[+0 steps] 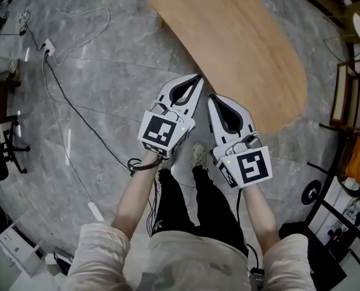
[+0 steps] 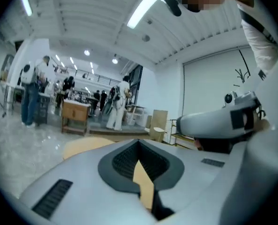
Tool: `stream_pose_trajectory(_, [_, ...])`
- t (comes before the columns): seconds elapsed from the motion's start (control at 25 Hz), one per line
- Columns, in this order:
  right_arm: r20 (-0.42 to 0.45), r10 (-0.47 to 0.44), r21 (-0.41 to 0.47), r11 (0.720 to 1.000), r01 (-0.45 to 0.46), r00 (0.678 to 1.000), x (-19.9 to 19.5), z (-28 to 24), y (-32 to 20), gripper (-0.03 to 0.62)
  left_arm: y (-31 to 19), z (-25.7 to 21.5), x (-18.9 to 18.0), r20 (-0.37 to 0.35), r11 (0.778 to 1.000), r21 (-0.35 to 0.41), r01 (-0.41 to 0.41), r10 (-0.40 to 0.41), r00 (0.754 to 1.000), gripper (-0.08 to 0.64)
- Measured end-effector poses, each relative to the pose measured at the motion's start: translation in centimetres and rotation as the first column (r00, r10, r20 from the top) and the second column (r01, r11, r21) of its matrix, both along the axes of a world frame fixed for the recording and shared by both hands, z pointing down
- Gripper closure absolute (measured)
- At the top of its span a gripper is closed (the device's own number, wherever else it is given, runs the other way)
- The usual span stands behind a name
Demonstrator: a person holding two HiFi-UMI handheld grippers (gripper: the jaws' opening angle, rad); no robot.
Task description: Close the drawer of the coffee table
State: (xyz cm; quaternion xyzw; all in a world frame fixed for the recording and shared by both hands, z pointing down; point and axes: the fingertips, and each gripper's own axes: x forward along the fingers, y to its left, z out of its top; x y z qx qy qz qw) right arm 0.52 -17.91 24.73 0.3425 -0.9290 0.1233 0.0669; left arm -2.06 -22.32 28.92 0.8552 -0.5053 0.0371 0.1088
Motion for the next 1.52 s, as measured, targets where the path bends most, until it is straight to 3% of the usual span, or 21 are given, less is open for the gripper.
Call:
stream_pose_trajectory(0.08, [-0.012, 0.034, 0.052, 0.998, -0.033, 0.999, -0.9, -6.1, 0.1, 0.586, 1.1, -8.0, -2.1, 0.063, 0.993, 0.09, 0.075, -0.081, 0.995, 0.554])
stream_pose_trajectory(0.16, [-0.022, 0.07, 0.089, 0.994, -0.068, 0.997, -1.5, -12.0, 0.6, 0.586, 2.5, -15.0, -4.1, 0.075, 0.975, 0.16, 0.157, -0.17, 0.983, 0.554])
stream_pose_trajectory(0.36, [-0.031, 0.046, 0.19, 0.981, -0.04, 0.998, -2.1, -22.1, 4.7, 0.586, 8.9, -25.9, -6.5, 0.059, 0.916, 0.195, 0.35, -0.367, 0.928, 0.554])
stream_pose_trajectory(0.52, [-0.052, 0.028, 0.229, 0.973, -0.015, 0.998, -1.0, -24.9, 8.9, 0.586, 14.7, -30.1, -6.2, 0.059, 0.865, 0.252, 0.434, -0.462, 0.885, 0.554])
stream_pose_trajectory(0.68, [-0.053, -0.019, 0.27, 0.962, 0.033, 0.998, -0.8, -25.7, 9.9, 0.586, 16.4, -32.4, -6.3, 0.033, 0.828, 0.291, 0.479, -0.509, 0.86, 0.552])
stream_pose_trajectory(0.76, [-0.038, -0.067, 0.278, 0.958, 0.075, 0.997, -1.7, -26.0, 10.3, 0.586, 17.1, -33.3, -6.8, 0.019, 0.8, 0.325, 0.505, -0.539, 0.842, 0.552])
stream_pose_trajectory(0.84, [-0.026, -0.095, 0.272, 0.957, 0.098, 0.995, -2.4, -25.6, 10.8, 0.586, 17.8, -32.8, -7.2, 0.05, 0.781, 0.329, 0.53, -0.575, 0.817, 0.552])
stream_pose_trajectory(0.96, [-0.035, -0.115, 0.257, 0.959, 0.12, 0.993, -3.4, -24.9, 11.2, 0.586, 18.4, -31.2, -7.9, 0.076, 0.776, 0.294, 0.559, -0.602, 0.795, 0.554])
stream_pose_trajectory(1.2, [-0.017, -0.089, 0.236, 0.968, 0.09, 0.996, -2.3, -24.7, 11.2, 0.586, 19.6, -31.2, -7.6, 0.057, 0.769, 0.262, 0.583, -0.615, 0.787, 0.554])
stream_pose_trajectory(1.4, [-0.019, -0.086, 0.265, 0.96, 0.089, 0.996, -2.0, -24.6, 12.6, 0.586, 20.1, -31.0, -7.0, 0.061, 0.778, 0.291, 0.557, -0.596, 0.801, 0.552])
stream_pose_trajectory(1.52, [-0.021, -0.105, 0.277, 0.955, 0.107, 0.994, -1.9, -24.7, 13.3, 0.586, 20.3, -30.0, -6.6, 0.09, 0.793, 0.26, 0.551, -0.588, 0.804, 0.553])
